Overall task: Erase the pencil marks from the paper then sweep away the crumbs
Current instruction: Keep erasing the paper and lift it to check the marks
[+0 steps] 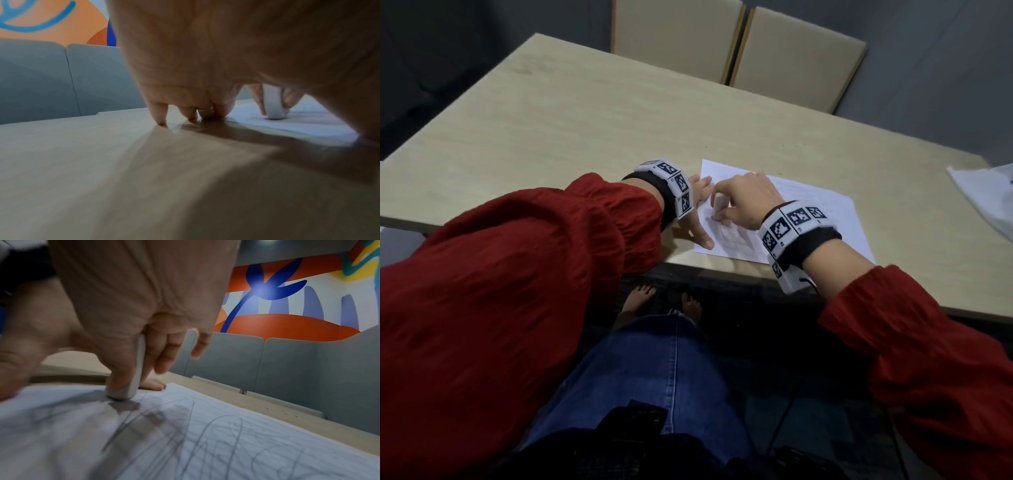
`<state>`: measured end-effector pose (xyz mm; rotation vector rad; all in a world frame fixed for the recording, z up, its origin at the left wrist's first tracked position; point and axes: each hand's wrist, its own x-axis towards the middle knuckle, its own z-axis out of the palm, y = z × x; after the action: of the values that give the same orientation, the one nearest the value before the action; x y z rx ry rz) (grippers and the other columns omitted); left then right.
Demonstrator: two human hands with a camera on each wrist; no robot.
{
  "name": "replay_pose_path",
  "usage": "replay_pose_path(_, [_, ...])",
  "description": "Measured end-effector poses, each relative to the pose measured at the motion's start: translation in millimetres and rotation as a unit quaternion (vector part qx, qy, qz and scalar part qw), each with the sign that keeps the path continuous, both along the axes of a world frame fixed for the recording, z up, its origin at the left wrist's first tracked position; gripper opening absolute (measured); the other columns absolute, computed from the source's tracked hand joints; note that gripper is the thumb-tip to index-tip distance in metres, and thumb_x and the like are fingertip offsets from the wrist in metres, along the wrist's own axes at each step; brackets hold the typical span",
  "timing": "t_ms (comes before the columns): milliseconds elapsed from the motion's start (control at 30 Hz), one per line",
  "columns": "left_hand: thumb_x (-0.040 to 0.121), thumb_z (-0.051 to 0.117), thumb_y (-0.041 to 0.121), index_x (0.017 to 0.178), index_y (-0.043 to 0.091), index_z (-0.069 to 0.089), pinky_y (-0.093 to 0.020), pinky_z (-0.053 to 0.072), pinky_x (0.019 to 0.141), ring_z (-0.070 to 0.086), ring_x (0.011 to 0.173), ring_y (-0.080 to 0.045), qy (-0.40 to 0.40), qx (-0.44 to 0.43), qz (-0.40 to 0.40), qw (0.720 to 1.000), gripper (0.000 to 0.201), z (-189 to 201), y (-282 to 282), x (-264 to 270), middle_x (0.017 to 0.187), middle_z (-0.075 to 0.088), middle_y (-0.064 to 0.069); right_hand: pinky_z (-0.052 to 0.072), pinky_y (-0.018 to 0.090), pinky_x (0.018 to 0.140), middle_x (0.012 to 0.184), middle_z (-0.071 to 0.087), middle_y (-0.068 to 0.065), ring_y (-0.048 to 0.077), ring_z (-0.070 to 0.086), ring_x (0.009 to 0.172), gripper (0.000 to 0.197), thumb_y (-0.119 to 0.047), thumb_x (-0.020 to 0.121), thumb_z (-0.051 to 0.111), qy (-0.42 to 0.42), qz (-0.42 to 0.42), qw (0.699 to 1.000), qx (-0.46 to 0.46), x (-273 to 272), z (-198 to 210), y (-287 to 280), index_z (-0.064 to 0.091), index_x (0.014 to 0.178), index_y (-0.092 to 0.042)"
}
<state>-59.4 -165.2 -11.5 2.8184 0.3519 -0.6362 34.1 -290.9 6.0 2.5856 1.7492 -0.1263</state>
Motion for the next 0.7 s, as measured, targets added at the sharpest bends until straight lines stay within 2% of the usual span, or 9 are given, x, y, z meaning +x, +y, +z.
replay_pose_path(67, [0.065, 0.074, 0.069, 0.155, 0.028, -0.007, -0.051, 0.003, 0.120, -0.012, 0.149, -0.019, 0.000, -0.014, 0.012, 1.000, 0.128, 0, 1, 0, 0.161, -0.017, 0.004, 0.028, 0.036, 0.088, 0.084, 0.067, -0.012, 0.014, 0.052, 0.093, 0.021, -0.018, 0.077, 0.065, -0.060, 0.004, 0.998, -0.001, 1, 5, 7, 0.054, 0.065, -0.031])
replay_pose_path(133, [0.063, 0.075, 0.069, 0.155, 0.027, -0.010, -0.052, 0.003, 0.120, -0.013, 0.149, -0.018, 0.006, -0.017, 0.009, 1.000, 0.131, 1, 3, 2, 0.161, -0.017, 0.006, 0.027, 0.037, 0.089, 0.090, 0.065, -0.006, 0.016, 0.051, 0.097, 0.016, -0.022, 0.079, 0.063, -0.072, -0.011, 0.997, 0.015, 1, 7, 12, 0.054, 0.070, -0.032])
replay_pose_path(200, [0.064, 0.073, 0.070, 0.155, 0.024, -0.011, -0.051, 0.001, 0.120, -0.014, 0.149, -0.018, 0.010, -0.011, 0.005, 1.000, 0.132, 0, 3, 3, 0.161, -0.018, 0.004, 0.027, 0.038, 0.091, 0.089, 0.067, -0.008, 0.015, 0.051, 0.098, 0.020, -0.022, 0.080, 0.063, -0.062, -0.012, 0.998, 0.017, -1, 6, 6, 0.051, 0.070, -0.034])
replay_pose_path(333, [0.065, 0.069, 0.073, 0.154, 0.017, -0.013, -0.047, -0.001, 0.120, -0.015, 0.149, -0.019, 0.017, 0.015, 0.002, 1.000, 0.134, -3, 2, 4, 0.161, -0.019, -0.001, 0.028, 0.038, 0.092, 0.082, 0.068, -0.014, 0.011, 0.049, 0.093, 0.035, -0.020, 0.078, 0.066, -0.048, 0.022, 0.999, -0.013, -8, 6, -13, 0.042, 0.059, -0.037])
replay_pose_path(400, [0.064, 0.070, 0.073, 0.155, 0.019, -0.011, -0.048, 0.000, 0.120, -0.014, 0.149, -0.019, 0.014, 0.006, 0.009, 1.000, 0.133, -2, 3, 4, 0.161, -0.018, 0.000, 0.027, 0.037, 0.090, 0.083, 0.067, -0.013, 0.012, 0.049, 0.093, 0.032, -0.022, 0.078, 0.066, -0.056, 0.022, 0.998, -0.007, -6, 8, -5, 0.044, 0.059, -0.035])
replay_pose_path(500, [0.060, 0.072, 0.074, 0.155, 0.026, -0.008, -0.051, 0.003, 0.121, -0.013, 0.149, -0.019, 0.015, -0.006, 0.021, 1.000, 0.133, -1, 3, 2, 0.162, -0.016, 0.002, 0.029, 0.038, 0.091, 0.088, 0.068, -0.010, 0.013, 0.050, 0.097, 0.018, -0.022, 0.080, 0.063, -0.059, -0.004, 0.998, 0.021, -4, 7, 8, 0.053, 0.070, -0.033])
replay_pose_path(567, [0.065, 0.071, 0.072, 0.155, 0.023, -0.009, -0.049, 0.002, 0.121, -0.013, 0.149, -0.019, 0.015, 0.005, 0.018, 1.000, 0.129, 2, 1, 0, 0.161, -0.017, 0.002, 0.029, 0.037, 0.091, 0.086, 0.068, -0.011, 0.012, 0.053, 0.096, 0.017, -0.021, 0.080, 0.063, -0.036, -0.014, 0.999, 0.036, -1, 4, 3, 0.054, 0.074, -0.034])
replay_pose_path(700, [0.070, 0.068, 0.070, 0.154, 0.015, -0.012, -0.044, 0.001, 0.122, -0.013, 0.149, -0.018, 0.017, 0.019, 0.006, 1.000, 0.128, 7, -5, -1, 0.161, -0.017, -0.001, 0.026, 0.035, 0.088, 0.079, 0.068, -0.016, 0.008, 0.055, 0.088, 0.012, -0.022, 0.076, 0.067, -0.008, 0.015, 1.000, -0.001, 0, 2, -18, 0.060, 0.076, -0.032])
